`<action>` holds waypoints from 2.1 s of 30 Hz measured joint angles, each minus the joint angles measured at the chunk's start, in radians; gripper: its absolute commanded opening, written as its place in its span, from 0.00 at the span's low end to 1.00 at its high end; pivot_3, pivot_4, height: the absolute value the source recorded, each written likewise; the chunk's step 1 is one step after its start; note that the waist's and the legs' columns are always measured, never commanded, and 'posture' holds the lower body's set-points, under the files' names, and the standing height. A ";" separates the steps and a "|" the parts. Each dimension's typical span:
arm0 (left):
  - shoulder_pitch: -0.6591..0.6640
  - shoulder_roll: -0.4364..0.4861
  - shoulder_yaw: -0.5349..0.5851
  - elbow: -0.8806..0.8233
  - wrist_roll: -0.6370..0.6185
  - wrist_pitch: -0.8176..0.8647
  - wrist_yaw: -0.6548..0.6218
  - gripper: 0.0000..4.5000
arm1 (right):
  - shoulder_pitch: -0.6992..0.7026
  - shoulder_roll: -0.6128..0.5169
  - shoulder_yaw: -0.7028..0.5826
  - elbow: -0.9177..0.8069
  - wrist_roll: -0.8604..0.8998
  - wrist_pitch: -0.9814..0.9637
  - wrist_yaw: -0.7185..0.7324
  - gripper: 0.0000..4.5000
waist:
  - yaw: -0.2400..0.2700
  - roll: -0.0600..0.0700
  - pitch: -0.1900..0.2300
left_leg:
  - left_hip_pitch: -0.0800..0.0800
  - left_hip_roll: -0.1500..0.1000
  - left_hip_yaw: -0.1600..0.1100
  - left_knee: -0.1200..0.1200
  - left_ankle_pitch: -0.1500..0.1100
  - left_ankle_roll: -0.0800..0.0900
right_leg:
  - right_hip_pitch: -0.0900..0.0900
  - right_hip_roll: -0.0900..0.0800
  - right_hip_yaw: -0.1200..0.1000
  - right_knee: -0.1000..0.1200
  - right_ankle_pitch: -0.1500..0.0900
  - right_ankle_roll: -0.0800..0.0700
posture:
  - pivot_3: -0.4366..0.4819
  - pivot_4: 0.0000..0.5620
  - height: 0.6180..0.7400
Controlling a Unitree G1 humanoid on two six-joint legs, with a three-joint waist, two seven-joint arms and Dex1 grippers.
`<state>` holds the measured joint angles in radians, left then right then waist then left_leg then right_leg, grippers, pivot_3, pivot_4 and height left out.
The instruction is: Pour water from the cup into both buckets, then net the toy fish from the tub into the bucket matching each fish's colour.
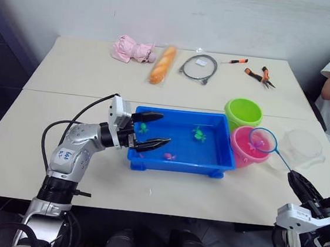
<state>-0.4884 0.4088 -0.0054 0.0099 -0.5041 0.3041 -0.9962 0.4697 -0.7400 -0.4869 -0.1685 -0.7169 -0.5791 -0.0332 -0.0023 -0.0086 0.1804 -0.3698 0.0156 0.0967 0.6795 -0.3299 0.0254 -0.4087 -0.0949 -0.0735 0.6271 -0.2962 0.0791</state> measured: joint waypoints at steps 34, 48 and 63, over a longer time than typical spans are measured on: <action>0.016 0.105 0.035 0.008 0.003 -0.016 -0.033 0.99 | -0.204 -0.202 0.198 -0.115 0.834 0.174 0.470 0.00 | -0.001 0.000 0.000 | 0.001 0.001 -0.001 0.000 0.001 0.000 | 0.001 0.001 -0.001 0.001 0.000 0.000 | 0.48 0.27 0.99; 0.124 0.339 0.160 0.042 0.002 -0.035 -0.150 0.99 | -0.594 -0.291 0.481 -0.175 1.011 0.663 0.866 0.00 | 0.000 0.000 0.000 | -0.002 0.000 -0.003 0.001 -0.002 0.004 | 0.000 -0.004 -0.003 -0.001 0.000 -0.001 | 0.48 0.27 0.99; 0.204 0.386 0.123 -0.060 0.014 -0.003 -0.197 0.99 | -0.846 -0.216 0.659 0.057 0.700 0.556 0.944 0.00 | -0.008 0.000 0.000 | -0.002 0.000 -0.002 0.000 -0.003 0.002 | -0.002 -0.004 -0.003 -0.001 0.000 -0.001 | 0.48 0.27 0.99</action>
<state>-0.2847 0.7944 0.1172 -0.0499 -0.4905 0.3008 -1.1936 -0.3760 -0.9563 0.1718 -0.1111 -0.0172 -0.0230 0.9104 -0.0103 -0.0087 0.1806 -0.3722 0.0158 0.0946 0.6797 -0.3325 0.0276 -0.4110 -0.0990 -0.0767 0.6265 -0.2965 0.0782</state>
